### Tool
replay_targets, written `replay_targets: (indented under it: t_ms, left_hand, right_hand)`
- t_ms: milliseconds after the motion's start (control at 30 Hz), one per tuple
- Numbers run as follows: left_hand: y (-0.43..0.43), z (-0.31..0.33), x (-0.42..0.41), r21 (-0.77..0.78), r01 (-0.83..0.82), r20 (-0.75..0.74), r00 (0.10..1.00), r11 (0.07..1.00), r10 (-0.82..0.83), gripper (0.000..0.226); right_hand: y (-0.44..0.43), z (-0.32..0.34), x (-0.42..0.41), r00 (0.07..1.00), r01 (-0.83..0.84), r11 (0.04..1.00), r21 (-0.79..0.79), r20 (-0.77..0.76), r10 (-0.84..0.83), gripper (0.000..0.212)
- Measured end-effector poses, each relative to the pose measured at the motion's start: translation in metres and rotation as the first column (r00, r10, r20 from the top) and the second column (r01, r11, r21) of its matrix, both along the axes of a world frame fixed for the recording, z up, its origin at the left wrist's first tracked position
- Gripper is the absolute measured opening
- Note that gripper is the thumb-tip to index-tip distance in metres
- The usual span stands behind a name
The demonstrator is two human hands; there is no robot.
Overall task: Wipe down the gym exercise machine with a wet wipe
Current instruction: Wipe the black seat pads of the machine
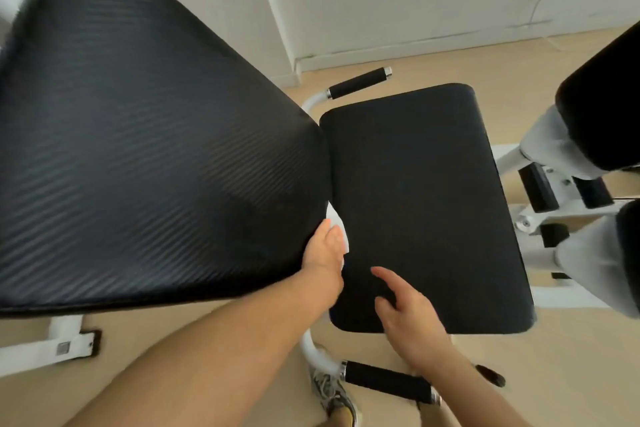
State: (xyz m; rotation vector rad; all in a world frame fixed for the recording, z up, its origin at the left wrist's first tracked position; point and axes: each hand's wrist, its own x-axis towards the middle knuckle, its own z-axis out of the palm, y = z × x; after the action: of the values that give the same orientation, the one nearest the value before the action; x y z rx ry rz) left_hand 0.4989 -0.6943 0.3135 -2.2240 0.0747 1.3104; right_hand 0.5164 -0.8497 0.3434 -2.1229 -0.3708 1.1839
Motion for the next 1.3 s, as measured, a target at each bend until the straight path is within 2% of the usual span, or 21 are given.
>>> replay_targets:
  t_ms: [67,167,233,300,467,533,633,734,800,834,900,967,1000,1034,1100,1134,1200,1234,1300]
  left_hand:
    - [0.024,0.019,0.02,0.054,-0.061,0.048,0.997,0.997,0.059,0.072]
    - [0.089,0.064,0.067,0.214,-0.159,0.262,0.96,0.964,0.1,0.068]
    - [0.115,0.078,0.087,0.289,-0.234,0.343,0.93,0.928,0.128,0.067]
    - [0.106,0.061,0.086,0.264,-0.255,0.318,0.933,0.93,0.165,0.067]
    - [0.013,0.004,0.026,0.108,-0.096,0.019,0.995,0.99,0.094,0.066]
    - [0.031,0.002,0.043,0.096,-0.101,0.059,0.994,0.99,0.095,0.068]
    - [0.082,0.003,0.089,0.176,-0.139,0.239,0.966,0.975,0.094,0.07]
    - [0.105,0.002,0.116,0.187,-0.205,0.321,0.937,0.961,0.138,0.069]
    - [0.106,-0.002,0.12,0.153,-0.226,0.351,0.922,0.962,0.161,0.069]
    - [0.105,-0.004,0.12,0.128,-0.229,0.378,0.911,0.965,0.166,0.069]
    - [0.104,-0.002,0.122,0.059,-0.252,0.426,0.881,0.966,0.203,0.065]
    - [0.096,0.005,0.125,-0.074,-0.343,0.486,0.808,0.936,0.334,0.06]
    - [0.088,0.007,0.126,-0.177,-0.41,0.517,0.735,0.895,0.439,0.058]
    - [0.079,0.011,0.126,-0.293,-0.47,0.542,0.636,0.833,0.55,0.056]
    - [0.061,0.014,0.123,-0.502,-0.536,0.546,0.412,0.679,0.729,0.053]
    - [0.054,0.012,0.12,-0.578,-0.551,0.521,0.319,0.602,0.792,0.054]
    - [0.042,0.005,0.114,-0.677,-0.578,0.424,0.2,0.455,0.883,0.058]
    - [0.036,0.001,0.111,-0.711,-0.593,0.354,0.163,0.378,0.921,0.062]
    - [0.022,-0.007,0.105,-0.763,-0.608,0.207,0.095,0.221,0.974,0.068]
  right_hand:
    - [0.001,-0.006,0.011,0.997,-0.078,0.997,0.027,-0.014,0.079,0.051]
    - [0.005,-0.001,0.027,0.99,-0.133,0.989,0.06,-0.041,0.136,0.053]
    - [0.007,0.002,0.038,0.985,-0.169,0.982,0.088,-0.025,0.172,0.055]
    - [0.006,-0.001,0.053,0.977,-0.215,0.972,0.098,0.016,0.215,0.056]
    - [0.007,-0.017,0.085,0.935,-0.344,0.938,0.05,0.114,0.337,0.058]
    - [0.013,-0.025,0.092,0.925,-0.366,0.929,0.047,0.123,0.358,0.059]
    - [0.022,-0.037,0.101,0.921,-0.377,0.924,0.063,0.137,0.366,0.061]
    - [0.032,-0.047,0.111,0.968,-0.252,0.958,0.138,0.028,0.251,0.058]
    - [0.044,-0.049,0.118,0.982,-0.026,0.98,0.195,-0.179,0.061,0.053]
    - [0.053,-0.049,0.121,0.949,0.107,0.974,0.198,-0.311,-0.041,0.05]
    - [0.074,-0.05,0.124,0.783,0.359,0.926,0.119,-0.578,-0.229,0.045]
    - [0.094,-0.053,0.126,0.551,0.545,0.838,0.023,-0.763,-0.338,0.047]
    - [0.104,-0.054,0.126,0.453,0.604,0.797,-0.005,-0.821,-0.349,0.048]
    - [0.112,-0.054,0.127,0.38,0.643,0.766,-0.014,-0.863,-0.335,0.048]
    - [0.121,-0.05,0.135,0.342,0.692,0.722,0.017,-0.888,-0.306,0.046]
    - [0.121,-0.047,0.142,0.372,0.708,0.705,0.051,-0.875,-0.31,0.043]
    - [0.115,-0.043,0.155,0.515,0.701,0.7,0.137,-0.776,-0.365,0.036]
    - [0.111,-0.04,0.161,0.62,0.658,0.733,0.172,-0.676,-0.398,0.033]
    - [0.101,-0.039,0.171,0.82,0.524,0.833,0.177,-0.369,-0.437,0.028]
